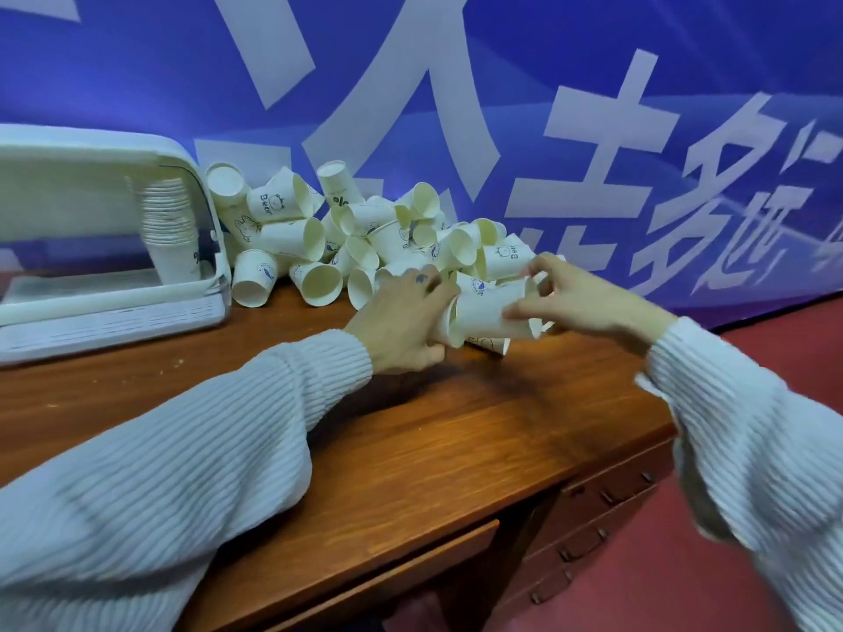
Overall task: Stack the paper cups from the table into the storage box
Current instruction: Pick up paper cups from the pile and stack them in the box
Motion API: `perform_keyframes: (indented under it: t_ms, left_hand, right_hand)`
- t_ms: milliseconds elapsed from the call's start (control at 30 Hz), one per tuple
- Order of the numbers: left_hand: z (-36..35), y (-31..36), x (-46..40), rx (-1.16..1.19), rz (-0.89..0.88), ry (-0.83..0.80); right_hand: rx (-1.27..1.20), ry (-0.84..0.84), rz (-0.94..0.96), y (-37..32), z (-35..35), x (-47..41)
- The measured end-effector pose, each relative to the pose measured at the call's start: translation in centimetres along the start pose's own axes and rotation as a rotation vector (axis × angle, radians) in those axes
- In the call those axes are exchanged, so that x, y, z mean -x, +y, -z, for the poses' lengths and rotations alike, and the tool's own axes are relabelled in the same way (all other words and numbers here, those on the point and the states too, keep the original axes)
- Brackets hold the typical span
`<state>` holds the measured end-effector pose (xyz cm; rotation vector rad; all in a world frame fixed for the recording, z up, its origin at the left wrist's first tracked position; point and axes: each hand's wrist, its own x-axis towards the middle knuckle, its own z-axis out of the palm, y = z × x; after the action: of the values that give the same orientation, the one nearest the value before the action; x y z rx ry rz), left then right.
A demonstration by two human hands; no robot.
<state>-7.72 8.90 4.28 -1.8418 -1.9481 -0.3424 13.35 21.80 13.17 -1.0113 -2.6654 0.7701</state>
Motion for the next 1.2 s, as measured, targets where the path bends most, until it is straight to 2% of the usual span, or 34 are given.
perform_keyframes:
  t_ms: [67,167,367,567,733,900,1067,1200]
  left_hand:
    - [1.0,-1.2,0.0,0.131,0.126,0.018]
    - [2.8,-4.2,0.7,0.311,0.328,0.143]
    - [6.9,-10.7,4.7,0.576,0.655,0.404]
    - [9.8,-15.8,11.1,0.597,0.825,0.582]
    - [10.6,-19.3,15.5,0.497,1.006,0.648]
    - [10.4,-21.4,18.4,0.462,1.106,0.702]
    - [9.3,-22.4,19.6,0.452,1.126,0.682]
    - [8.7,-22.8,19.4,0.416,1.122,0.647]
  right_hand:
    - [-0.124,0.051,0.015,-0.3,1.2,-0.3]
    - [-0.211,0.130,0.076,-1.6,2.0,-1.1]
    - [-0.259,0.048,0.198,-7.6,-3.5,-5.1]
    - [-0.286,-0.010,0.391,-16.5,-9.9,-9.3]
    - [-0.296,0.042,0.503,-23.1,-14.9,-12.4]
    - [-0.076,0.108,0.642,-27.2,-19.4,-15.6]
    - [0.259,0.001,0.691,-29.5,-22.4,-17.8]
    - [0.361,-0.084,0.675,-30.5,-24.4,-18.9]
